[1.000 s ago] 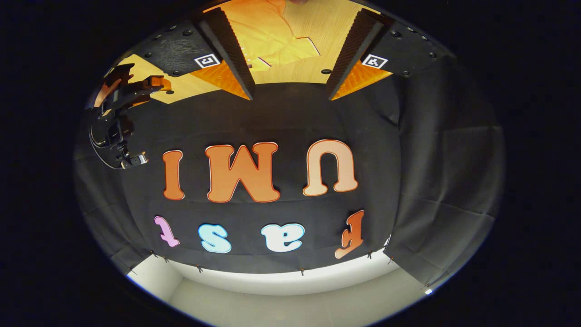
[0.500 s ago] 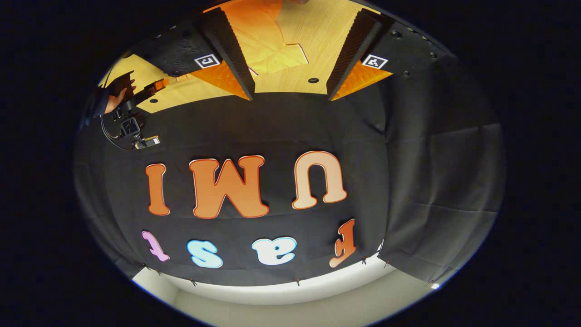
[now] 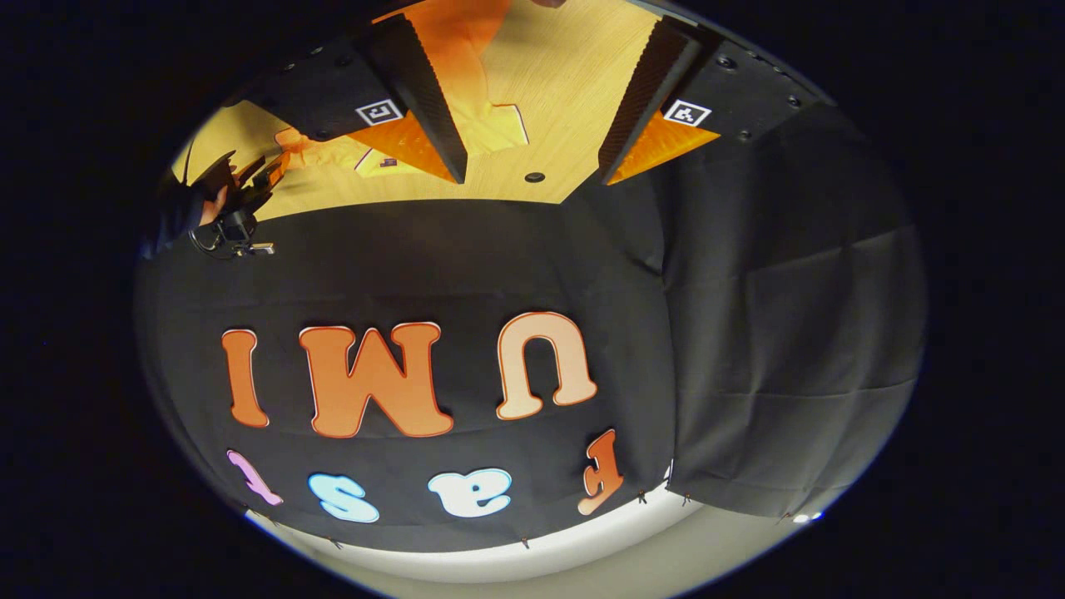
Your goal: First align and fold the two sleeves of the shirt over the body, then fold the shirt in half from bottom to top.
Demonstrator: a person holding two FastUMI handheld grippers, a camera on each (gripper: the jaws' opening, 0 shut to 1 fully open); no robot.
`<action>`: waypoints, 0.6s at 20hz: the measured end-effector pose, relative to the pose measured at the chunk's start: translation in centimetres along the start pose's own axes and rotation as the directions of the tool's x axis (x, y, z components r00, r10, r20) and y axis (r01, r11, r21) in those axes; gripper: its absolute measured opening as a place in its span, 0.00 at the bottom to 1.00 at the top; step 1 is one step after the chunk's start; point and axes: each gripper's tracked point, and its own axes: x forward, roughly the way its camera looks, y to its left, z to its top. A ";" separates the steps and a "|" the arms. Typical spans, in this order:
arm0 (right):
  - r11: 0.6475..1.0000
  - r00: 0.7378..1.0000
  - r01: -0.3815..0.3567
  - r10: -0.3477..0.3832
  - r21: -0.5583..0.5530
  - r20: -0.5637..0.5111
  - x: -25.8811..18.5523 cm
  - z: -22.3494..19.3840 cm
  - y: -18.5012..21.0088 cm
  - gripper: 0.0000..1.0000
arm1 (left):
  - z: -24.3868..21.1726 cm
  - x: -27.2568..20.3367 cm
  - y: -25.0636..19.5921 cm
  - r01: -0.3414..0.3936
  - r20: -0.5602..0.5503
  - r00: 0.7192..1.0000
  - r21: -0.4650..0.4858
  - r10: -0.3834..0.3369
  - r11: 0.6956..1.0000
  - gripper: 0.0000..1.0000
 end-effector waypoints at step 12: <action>0.998 0.996 -0.069 0.069 0.008 -0.058 1.7 0.4 0.3 0.14 | -2.1 1.5 -4.6 0.075 -0.094 0.993 0.011 -0.074 0.997 0.98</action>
